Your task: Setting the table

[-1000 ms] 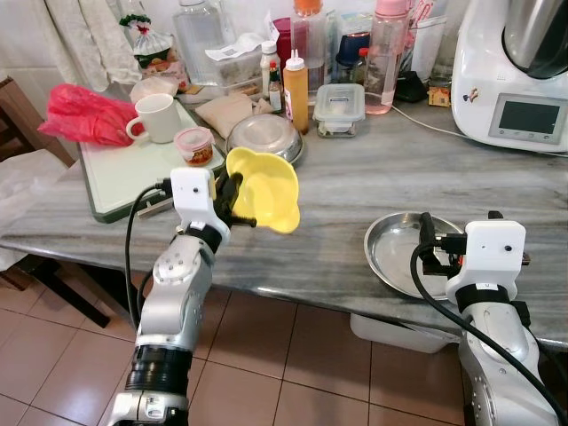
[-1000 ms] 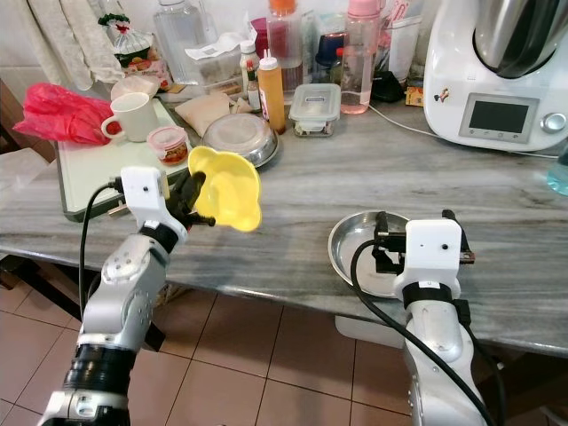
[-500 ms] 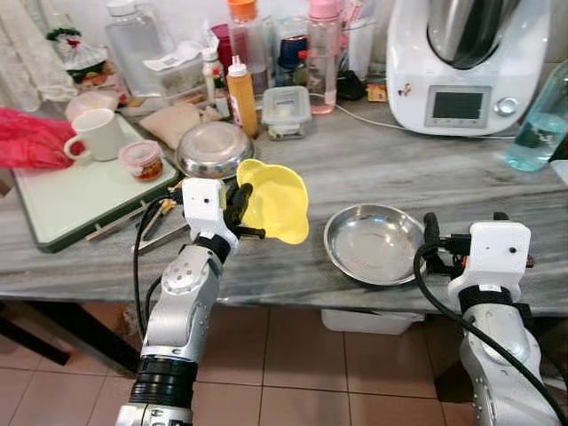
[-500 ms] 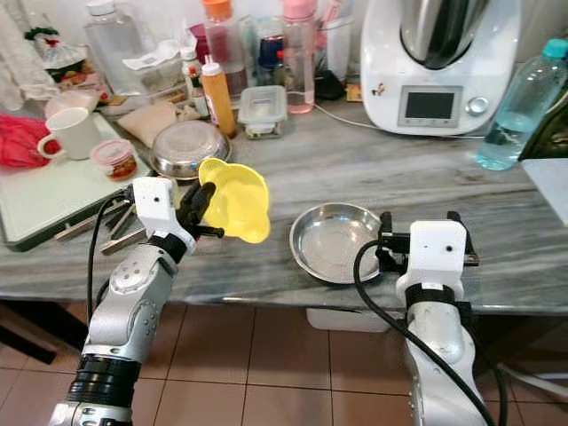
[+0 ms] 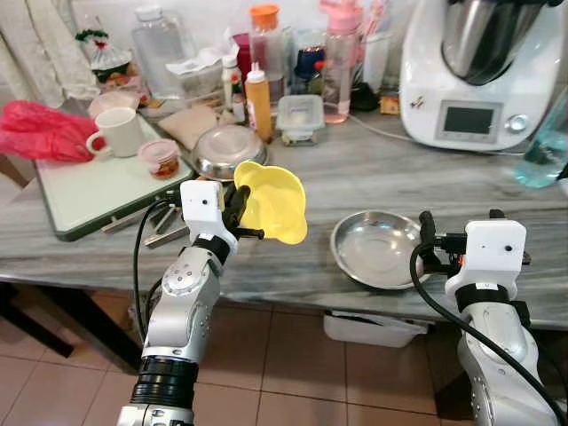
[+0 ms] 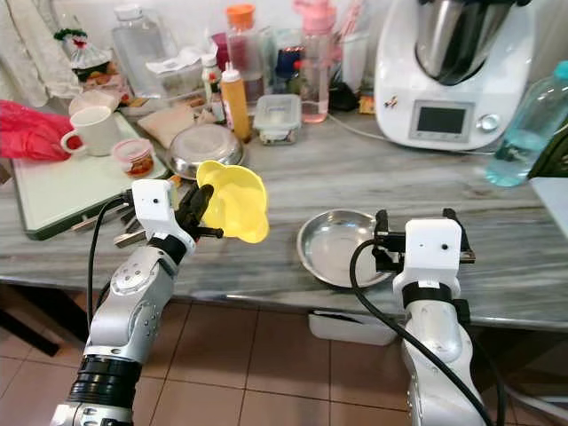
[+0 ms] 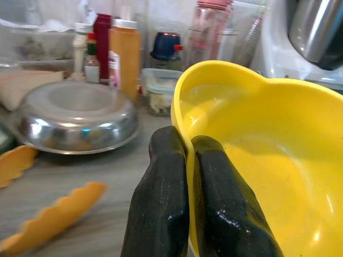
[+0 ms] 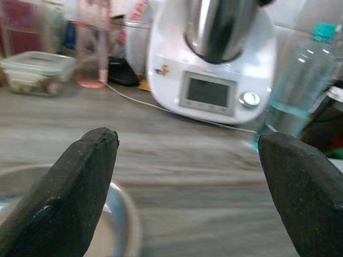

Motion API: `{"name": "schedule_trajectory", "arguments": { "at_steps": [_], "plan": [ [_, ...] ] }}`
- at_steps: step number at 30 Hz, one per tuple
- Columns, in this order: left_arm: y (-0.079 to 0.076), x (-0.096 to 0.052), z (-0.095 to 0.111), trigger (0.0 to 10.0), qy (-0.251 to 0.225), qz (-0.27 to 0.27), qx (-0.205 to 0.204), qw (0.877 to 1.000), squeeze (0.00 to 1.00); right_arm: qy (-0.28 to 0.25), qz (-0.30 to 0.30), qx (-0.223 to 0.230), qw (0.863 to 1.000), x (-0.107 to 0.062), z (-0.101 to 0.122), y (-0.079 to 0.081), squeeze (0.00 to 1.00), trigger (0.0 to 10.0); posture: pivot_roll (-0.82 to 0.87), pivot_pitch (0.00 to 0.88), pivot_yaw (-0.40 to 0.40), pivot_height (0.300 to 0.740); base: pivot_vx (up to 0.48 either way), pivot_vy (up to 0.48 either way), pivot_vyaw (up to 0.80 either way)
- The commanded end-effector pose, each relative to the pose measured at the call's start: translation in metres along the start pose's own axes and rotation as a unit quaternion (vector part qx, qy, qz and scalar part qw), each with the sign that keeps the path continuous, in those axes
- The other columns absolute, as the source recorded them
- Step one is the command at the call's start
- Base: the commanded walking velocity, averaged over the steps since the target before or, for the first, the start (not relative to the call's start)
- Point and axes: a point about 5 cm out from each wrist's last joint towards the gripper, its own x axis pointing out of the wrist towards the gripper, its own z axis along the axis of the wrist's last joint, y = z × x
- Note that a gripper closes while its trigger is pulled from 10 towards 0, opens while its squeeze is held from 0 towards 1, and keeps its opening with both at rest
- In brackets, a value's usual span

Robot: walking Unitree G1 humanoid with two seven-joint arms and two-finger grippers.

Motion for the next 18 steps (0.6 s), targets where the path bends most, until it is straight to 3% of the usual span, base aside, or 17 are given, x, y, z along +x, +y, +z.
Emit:
{"name": "schedule_trajectory", "arguments": {
  "at_steps": [1,18],
  "plan": [
    [-0.0023,0.0014,-0.0008,10.0,0.003,-0.007,0.000,1.000,0.00,-0.004,0.003,-0.002,1.000,0.0009,0.0016,0.0004,0.00,10.0,-0.15,0.000,0.071,0.740,0.000,-0.345,0.00],
    [-0.0023,0.0014,-0.0008,10.0,0.003,-0.007,0.000,1.000,0.00,-0.004,0.003,-0.002,1.000,0.0009,0.0016,0.0004,0.00,10.0,-0.15,0.000,0.071,0.740,0.000,-0.345,0.00]
  ]
}}
